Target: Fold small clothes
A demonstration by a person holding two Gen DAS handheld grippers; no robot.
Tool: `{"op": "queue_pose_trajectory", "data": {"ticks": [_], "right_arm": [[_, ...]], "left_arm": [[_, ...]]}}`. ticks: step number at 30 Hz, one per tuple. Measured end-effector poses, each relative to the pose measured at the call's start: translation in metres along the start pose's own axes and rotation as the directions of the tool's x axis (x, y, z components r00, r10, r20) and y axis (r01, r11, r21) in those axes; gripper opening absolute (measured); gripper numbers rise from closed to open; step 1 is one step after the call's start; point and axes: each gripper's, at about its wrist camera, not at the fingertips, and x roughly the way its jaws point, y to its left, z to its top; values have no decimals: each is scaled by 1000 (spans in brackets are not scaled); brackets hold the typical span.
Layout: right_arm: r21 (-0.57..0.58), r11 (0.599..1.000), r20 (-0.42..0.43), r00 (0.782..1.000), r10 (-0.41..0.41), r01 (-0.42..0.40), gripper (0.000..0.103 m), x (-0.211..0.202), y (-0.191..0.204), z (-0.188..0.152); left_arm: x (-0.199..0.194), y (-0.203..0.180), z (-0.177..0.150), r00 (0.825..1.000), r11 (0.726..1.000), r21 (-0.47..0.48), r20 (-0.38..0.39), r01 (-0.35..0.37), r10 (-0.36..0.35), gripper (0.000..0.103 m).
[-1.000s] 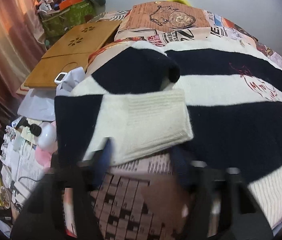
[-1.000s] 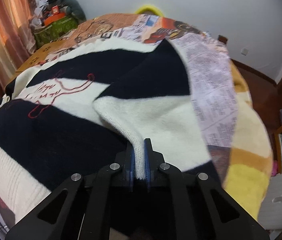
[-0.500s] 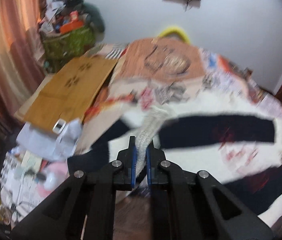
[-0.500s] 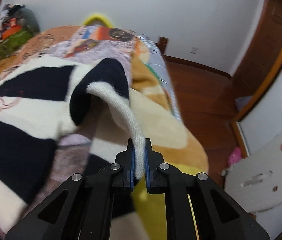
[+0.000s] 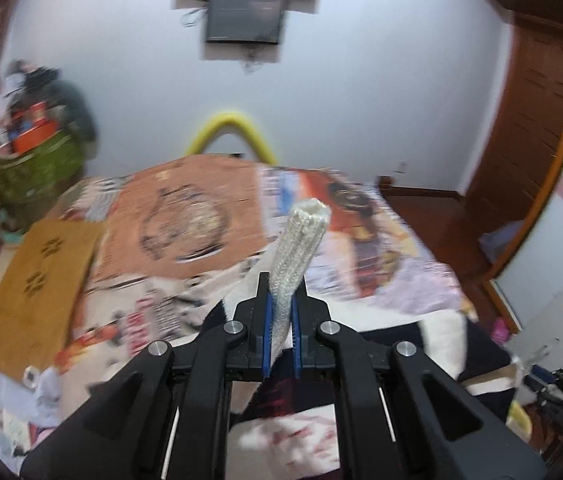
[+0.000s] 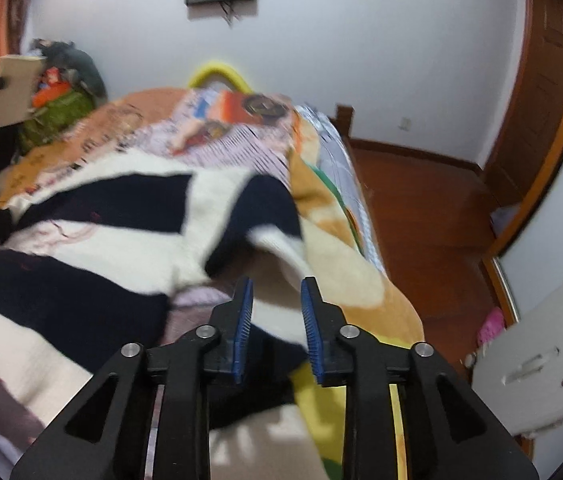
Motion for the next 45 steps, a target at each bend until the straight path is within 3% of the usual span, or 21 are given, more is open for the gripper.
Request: {"op": "queue_pose_trajectory", "data": {"ticks": [6,11,13,15,17,18,19,20,22,25,30,36,38,42,45], "right_arm": [[-9,995,60,994,95,-94,23,1,21,17],[3,992,65,990,126,-126,23,25,33,27],[17,990,56,988,142,-143,23,32,34,28],[33,986,45,986,160,-161,23,39,36,30],[47,983,41,983,178,-180,24,43,38,31],[56,981,37,982,186,-188,28,47,39,32],[65,979,37,981,192,-194,37,49,41,33],[72,977,42,980,197,-200,41,49,41,33],[86,972,42,975,218,-221,47,53,45,34],[99,968,30,973,229,-231,49,61,50,37],[95,964,-14,968,251,-249,49,85,55,42],[118,971,-94,971,221,-209,49,129,54,47],[119,973,-107,972,208,-195,49,139,55,49],[105,979,-125,974,187,-175,48,152,58,50],[78,986,-131,979,158,-148,39,156,63,50]], "left_arm": [[34,-77,8,993,991,72,-37,116,-114,7],[75,-116,-16,971,979,77,-158,191,-177,7],[86,-124,-30,964,978,93,-207,188,-166,8],[95,-129,-45,960,978,125,-246,169,-134,15],[99,-130,-54,954,974,143,-271,174,-131,33],[99,-129,-56,954,975,146,-272,169,-125,39],[97,-125,-57,957,976,144,-264,164,-122,51],[92,-119,-58,961,977,140,-249,161,-123,58],[83,-107,-57,969,979,135,-214,151,-120,62],[70,-76,-52,984,987,130,-162,91,-69,72],[55,-14,-58,988,988,144,-131,-59,78,79],[51,82,-86,959,980,51,-200,-195,201,81],[53,117,-101,939,967,20,-234,-253,251,81],[67,169,-132,902,944,-62,-322,-323,288,81],[83,193,-151,885,936,-108,-378,-335,273,81]]}}
